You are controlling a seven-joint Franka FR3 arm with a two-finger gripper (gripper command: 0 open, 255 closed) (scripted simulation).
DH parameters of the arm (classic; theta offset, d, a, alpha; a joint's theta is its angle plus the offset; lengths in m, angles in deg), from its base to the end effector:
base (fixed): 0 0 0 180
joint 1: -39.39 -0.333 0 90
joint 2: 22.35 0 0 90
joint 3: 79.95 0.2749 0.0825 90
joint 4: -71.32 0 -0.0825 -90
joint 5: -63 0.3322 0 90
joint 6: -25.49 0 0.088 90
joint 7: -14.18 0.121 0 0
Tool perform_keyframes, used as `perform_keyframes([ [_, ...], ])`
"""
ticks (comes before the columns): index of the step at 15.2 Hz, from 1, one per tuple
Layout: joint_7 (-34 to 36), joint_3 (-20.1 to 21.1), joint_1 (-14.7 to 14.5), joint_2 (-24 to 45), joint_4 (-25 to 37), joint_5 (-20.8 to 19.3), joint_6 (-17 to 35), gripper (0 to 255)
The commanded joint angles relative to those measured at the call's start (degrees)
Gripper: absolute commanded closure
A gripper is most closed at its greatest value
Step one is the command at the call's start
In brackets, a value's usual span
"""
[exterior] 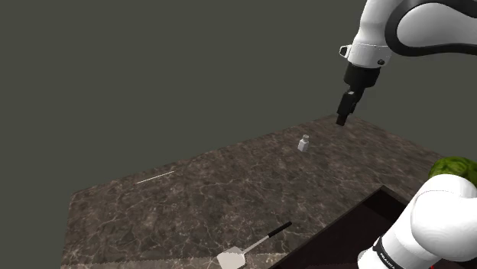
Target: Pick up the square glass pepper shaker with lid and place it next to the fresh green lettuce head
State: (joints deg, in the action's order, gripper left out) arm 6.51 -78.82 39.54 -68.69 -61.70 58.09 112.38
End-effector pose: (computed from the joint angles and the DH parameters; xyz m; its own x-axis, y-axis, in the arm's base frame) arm 0.2734 -0.0044 0.5640 0.9902 0.1392 -0.0095 0.1394 -0.9852 0.0993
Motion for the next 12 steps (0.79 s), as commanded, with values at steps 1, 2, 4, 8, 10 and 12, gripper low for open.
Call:
perform_keyframes([
  [1, 0.00, 0.00, 0.00, 0.00, 0.00, 0.00, 0.00, 0],
  [2, -0.70, -0.89, 0.28, 0.62, -0.93, -0.52, 1.77, 0],
  [4, -2.09, -2.68, 0.86, 2.11, -2.58, -1.51, 5.34, 0],
  [8, -4.82, -6.30, 1.99, 6.10, -4.94, -3.27, 12.59, 0],
  [10, -6.18, -8.12, 2.50, 8.59, -5.65, -3.98, 16.23, 0],
  [12, -7.57, -9.93, 2.97, 11.40, -6.03, -4.54, 19.86, 0],
])
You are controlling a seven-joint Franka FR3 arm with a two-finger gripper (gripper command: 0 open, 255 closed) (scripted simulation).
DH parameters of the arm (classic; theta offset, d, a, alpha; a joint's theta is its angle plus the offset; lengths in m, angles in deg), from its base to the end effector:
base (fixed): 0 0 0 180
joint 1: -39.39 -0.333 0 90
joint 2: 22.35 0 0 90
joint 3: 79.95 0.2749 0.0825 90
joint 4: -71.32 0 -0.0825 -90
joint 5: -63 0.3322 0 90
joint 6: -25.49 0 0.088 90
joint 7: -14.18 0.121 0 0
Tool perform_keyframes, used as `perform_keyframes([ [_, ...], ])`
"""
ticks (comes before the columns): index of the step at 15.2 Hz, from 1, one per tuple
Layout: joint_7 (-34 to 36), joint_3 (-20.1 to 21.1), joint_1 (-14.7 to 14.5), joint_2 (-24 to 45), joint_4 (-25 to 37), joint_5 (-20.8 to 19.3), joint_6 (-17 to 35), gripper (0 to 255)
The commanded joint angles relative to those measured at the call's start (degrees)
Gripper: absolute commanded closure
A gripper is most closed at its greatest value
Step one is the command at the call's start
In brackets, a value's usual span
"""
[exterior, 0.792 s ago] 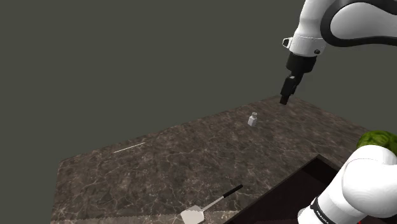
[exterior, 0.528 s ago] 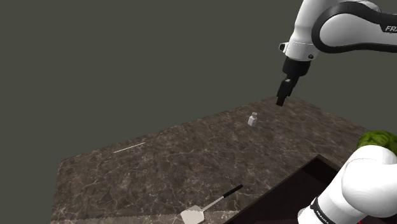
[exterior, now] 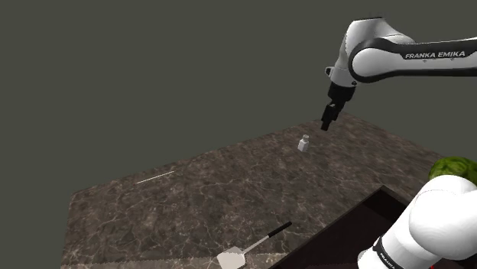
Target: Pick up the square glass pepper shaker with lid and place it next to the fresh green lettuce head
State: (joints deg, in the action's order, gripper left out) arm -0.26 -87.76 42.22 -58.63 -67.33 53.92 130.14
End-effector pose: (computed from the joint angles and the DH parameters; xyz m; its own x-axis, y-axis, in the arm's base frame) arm 0.3310 -0.0816 0.4934 0.9916 0.1287 0.0158 0.1270 -0.9886 0.0806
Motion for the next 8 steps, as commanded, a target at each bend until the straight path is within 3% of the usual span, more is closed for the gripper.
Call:
perform_keyframes([
  [1, -1.52, -1.90, 0.50, 2.85, -0.47, -0.58, 3.90, 0],
  [8, -7.13, -8.08, 1.34, 15.24, 1.32, -0.20, 15.90, 0],
])
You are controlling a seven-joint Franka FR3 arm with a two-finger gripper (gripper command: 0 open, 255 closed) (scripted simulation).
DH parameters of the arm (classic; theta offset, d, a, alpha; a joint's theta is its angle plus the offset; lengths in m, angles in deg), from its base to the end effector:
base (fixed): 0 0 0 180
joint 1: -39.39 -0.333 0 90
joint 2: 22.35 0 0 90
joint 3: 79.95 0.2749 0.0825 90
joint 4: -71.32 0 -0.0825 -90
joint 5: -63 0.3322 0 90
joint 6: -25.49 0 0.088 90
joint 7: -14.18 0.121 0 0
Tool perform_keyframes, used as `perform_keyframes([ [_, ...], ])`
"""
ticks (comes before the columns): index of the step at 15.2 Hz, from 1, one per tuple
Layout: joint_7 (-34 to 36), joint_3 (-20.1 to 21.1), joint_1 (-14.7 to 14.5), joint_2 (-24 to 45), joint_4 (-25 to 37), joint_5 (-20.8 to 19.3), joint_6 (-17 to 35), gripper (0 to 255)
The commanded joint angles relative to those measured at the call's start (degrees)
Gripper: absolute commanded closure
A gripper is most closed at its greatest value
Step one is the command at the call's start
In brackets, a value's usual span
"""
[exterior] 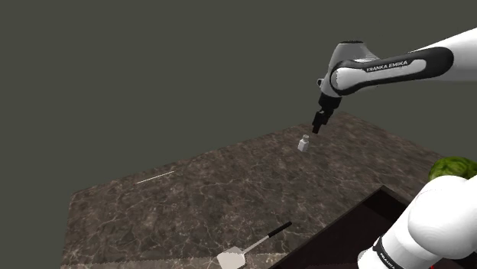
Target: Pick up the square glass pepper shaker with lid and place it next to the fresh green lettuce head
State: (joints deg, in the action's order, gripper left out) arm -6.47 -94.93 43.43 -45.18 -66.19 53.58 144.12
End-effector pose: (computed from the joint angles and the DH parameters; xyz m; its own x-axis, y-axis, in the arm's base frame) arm 0.3776 -0.1437 0.4343 0.9920 0.1207 0.0377 0.1180 -0.9908 0.0657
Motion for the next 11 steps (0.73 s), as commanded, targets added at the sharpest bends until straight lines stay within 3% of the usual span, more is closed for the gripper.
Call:
perform_keyframes([
  [1, -1.87, -1.76, 0.16, 3.78, 0.75, 0.54, 3.49, 0],
  [6, -7.47, -5.63, 0.20, 14.39, 4.80, 4.32, 10.55, 0],
  [11, -14.59, -7.96, 1.04, 25.85, 10.82, 11.20, 15.71, 0],
])
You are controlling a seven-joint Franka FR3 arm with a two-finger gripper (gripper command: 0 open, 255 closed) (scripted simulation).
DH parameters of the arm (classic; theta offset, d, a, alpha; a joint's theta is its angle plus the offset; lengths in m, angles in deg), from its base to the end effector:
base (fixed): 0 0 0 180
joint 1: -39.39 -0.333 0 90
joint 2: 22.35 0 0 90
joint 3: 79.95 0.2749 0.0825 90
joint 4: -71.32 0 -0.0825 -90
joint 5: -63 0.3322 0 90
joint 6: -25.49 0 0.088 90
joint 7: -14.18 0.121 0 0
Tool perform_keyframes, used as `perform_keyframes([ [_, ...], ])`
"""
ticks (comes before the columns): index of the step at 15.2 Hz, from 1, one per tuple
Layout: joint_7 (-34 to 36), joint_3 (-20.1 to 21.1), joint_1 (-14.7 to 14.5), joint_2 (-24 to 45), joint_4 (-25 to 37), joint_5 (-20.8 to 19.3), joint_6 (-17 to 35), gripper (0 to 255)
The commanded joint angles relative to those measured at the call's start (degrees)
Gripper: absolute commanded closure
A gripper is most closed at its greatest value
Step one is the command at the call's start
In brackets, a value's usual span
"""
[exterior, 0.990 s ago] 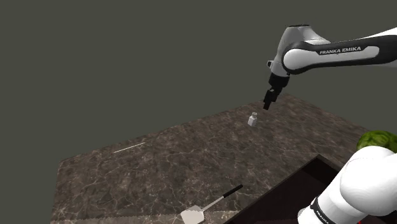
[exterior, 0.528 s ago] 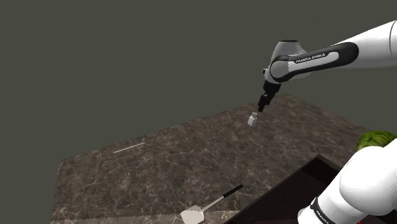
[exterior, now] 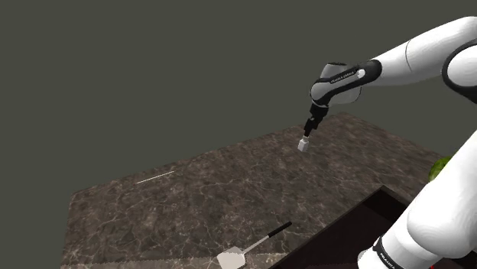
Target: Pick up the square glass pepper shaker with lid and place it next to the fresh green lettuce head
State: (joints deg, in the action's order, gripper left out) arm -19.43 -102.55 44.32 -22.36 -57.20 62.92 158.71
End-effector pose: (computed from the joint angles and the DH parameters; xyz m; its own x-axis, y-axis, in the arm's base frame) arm 0.4357 -0.2272 0.3523 0.9918 0.1081 0.0678 0.1051 -0.9934 0.0463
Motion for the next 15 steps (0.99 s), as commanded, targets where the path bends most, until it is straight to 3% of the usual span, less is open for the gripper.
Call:
perform_keyframes([
  [1, -3.14, -0.51, 0.54, 5.38, 3.28, 3.49, 1.85, 0],
  [6, -10.08, 0.46, 4.09, 17.03, 11.76, 11.35, 4.11, 0],
  [15, -12.44, 2.22, 5.71, 22.72, 12.70, 14.73, 8.46, 0],
])
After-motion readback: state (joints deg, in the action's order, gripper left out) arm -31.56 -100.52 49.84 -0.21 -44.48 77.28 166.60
